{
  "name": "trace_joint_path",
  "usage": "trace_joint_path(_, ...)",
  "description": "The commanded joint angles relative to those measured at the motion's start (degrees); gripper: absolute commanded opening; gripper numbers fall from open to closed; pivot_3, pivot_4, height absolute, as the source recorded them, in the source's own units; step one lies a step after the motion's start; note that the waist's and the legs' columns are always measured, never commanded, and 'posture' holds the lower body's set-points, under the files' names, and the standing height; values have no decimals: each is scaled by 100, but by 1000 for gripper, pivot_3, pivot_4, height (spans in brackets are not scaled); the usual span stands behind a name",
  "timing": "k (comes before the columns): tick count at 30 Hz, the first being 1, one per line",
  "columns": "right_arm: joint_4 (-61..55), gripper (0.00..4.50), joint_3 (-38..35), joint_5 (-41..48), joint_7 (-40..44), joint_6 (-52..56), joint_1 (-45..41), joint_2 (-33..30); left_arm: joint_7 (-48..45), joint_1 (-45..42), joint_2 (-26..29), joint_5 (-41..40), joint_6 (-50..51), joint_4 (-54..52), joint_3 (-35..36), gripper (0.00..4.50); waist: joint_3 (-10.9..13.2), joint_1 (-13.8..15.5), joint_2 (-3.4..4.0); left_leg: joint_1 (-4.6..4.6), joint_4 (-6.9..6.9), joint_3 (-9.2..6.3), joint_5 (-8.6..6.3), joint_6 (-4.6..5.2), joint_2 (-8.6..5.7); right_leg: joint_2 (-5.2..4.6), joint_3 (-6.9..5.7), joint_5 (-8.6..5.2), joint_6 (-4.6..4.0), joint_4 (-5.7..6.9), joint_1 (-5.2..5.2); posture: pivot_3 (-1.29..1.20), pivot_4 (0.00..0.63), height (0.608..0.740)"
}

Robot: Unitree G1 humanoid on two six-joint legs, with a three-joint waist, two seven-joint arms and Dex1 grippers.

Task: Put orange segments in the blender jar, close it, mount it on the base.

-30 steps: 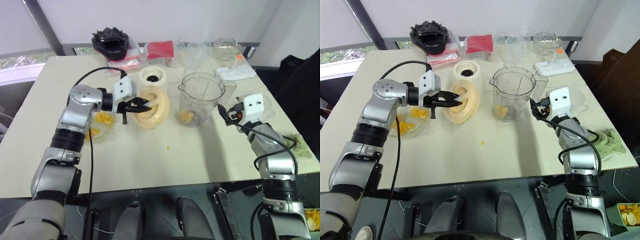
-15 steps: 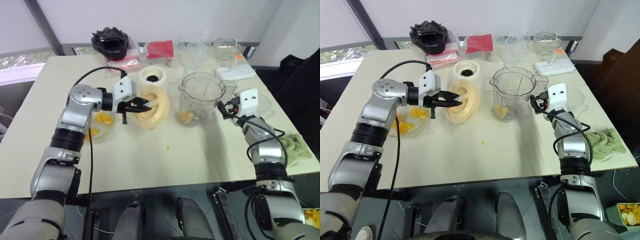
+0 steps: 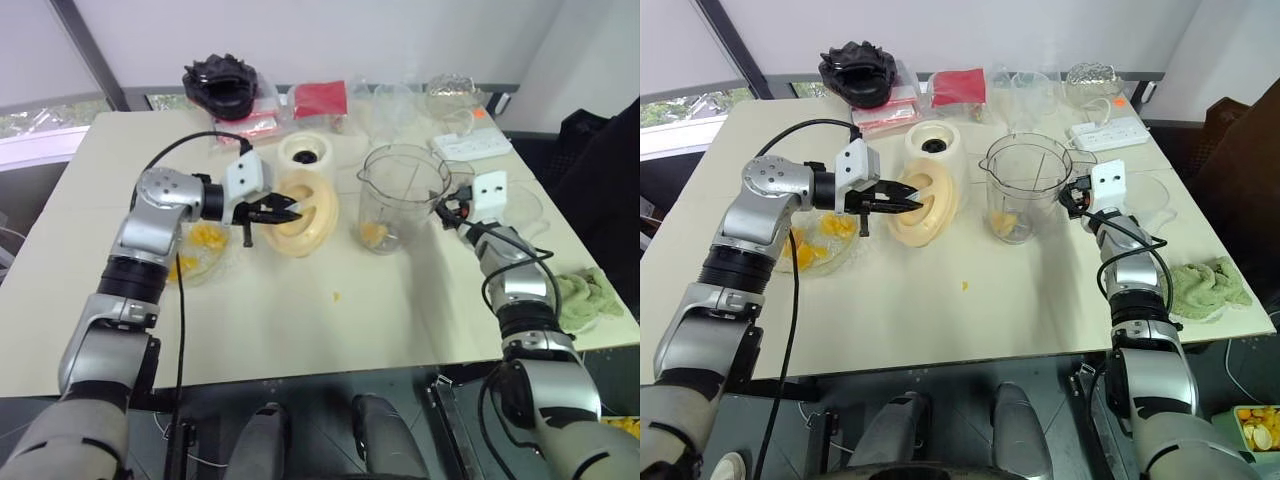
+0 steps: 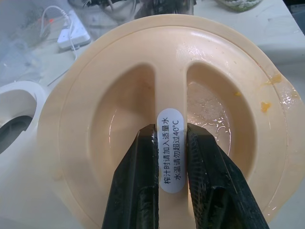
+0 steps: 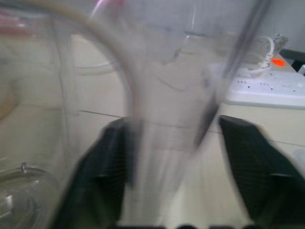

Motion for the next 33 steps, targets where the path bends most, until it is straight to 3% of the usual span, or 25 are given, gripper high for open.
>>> trace_joint_path(1,-200,1441,-48,59,0,-105,-123,6,-21,-87,132,-211,113,-279,194,285,-1,-2,1,0,0,0,0,0,0,0,0,0,0,0,0,0,150,740)
trace_joint_path(6,-1019,1441,-63,263,-77,143,184,225,-242,-417,418,-494,498,-250,398,285,-1,0,0,0,0,-2,0,-1,0,0,0,0,0,1,0,0,150,740)
trace_joint_path(13,-3696,1441,81,586,-469,1412,1131,786,-1062,-1595,1052,-768,957,283,510,285,3,-73,4,-6,-5,-7,0,0,1,4,-2,-1,0,3,-8,0,150,740)
trace_joint_path(19,-5121,1441,551,497,-818,2315,1732,1302,-1683,-2451,1074,-664,867,961,338,285,6,-118,7,-6,-4,-7,0,0,0,5,-2,-1,1,5,-8,0,150,740)
trace_joint_path(27,-5086,1441,979,195,-1121,2474,1823,1733,-1919,-2738,610,-734,566,1320,-96,285,7,-114,6,-8,-3,-7,0,0,1,6,-2,-1,0,3,-9,0,150,740)
trace_joint_path(33,-4580,1441,1230,-249,-1196,2145,1902,1678,-1919,-2788,274,-773,303,1478,-420,285,7,-119,6,-9,-4,-7,0,0,1,5,-2,-2,0,3,-10,0,150,740)
